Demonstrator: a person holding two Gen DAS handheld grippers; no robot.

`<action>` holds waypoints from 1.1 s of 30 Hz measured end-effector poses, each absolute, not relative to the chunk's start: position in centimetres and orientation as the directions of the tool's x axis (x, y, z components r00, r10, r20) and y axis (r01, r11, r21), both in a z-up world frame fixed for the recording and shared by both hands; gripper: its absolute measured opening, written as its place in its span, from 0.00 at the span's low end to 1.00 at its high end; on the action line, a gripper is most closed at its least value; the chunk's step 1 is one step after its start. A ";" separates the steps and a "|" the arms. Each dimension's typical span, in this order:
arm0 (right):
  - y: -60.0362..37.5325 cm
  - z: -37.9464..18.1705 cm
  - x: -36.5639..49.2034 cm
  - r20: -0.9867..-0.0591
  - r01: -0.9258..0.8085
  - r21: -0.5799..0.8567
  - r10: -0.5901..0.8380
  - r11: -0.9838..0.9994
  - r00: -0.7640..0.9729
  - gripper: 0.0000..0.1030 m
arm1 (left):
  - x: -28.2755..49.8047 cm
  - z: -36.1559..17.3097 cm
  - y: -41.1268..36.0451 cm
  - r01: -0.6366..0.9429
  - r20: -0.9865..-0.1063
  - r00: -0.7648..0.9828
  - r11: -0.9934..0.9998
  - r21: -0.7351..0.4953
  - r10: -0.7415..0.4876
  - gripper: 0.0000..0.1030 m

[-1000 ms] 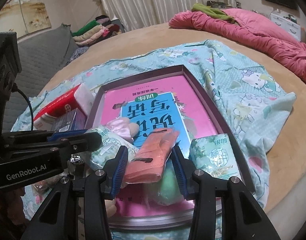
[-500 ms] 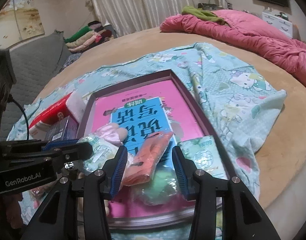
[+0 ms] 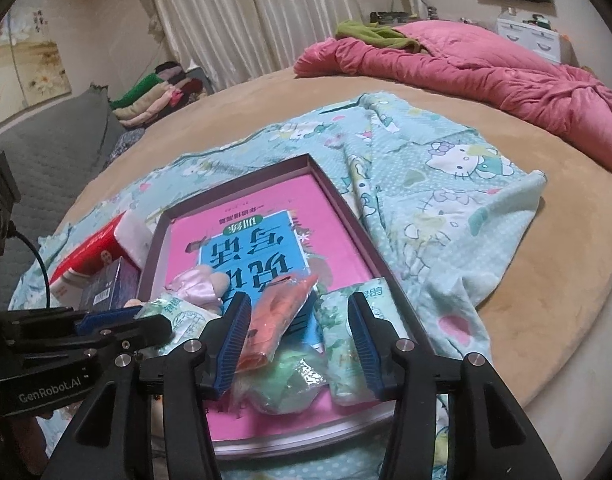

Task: Organize soft objects
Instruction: 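Lower the clear packet onto the tray with the left tool while the right tool releases the pink item, then lift both open tools away from the tray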

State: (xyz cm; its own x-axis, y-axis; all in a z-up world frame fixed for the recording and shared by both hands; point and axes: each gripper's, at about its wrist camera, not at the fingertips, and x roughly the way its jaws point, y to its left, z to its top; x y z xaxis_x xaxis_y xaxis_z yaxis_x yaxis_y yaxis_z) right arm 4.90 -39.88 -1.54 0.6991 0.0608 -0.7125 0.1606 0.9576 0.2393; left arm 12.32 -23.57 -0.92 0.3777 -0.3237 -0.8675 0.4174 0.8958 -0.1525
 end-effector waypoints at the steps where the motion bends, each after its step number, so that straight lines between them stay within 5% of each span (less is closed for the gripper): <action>1: -39.9 -1.5 4.9 -0.711 0.162 0.240 0.059 0.957 0.701 0.51 | 12.2 -0.8 -23.6 0.420 -0.867 0.382 0.896 -0.146 -0.320 0.37; 33: -39.7 -0.7 3.6 -0.700 0.191 0.195 -0.001 0.962 0.714 0.73 | 9.7 2.4 -21.6 0.396 -0.842 0.458 0.914 -0.095 -0.286 0.62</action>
State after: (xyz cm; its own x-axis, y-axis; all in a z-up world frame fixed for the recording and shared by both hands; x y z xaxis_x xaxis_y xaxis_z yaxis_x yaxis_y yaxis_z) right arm 3.62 -39.73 -0.65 0.7143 -0.0005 -0.6998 0.1913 0.9621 0.1945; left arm 9.65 -21.59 2.38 0.4584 -0.2858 -0.8416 0.3955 0.9136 -0.0948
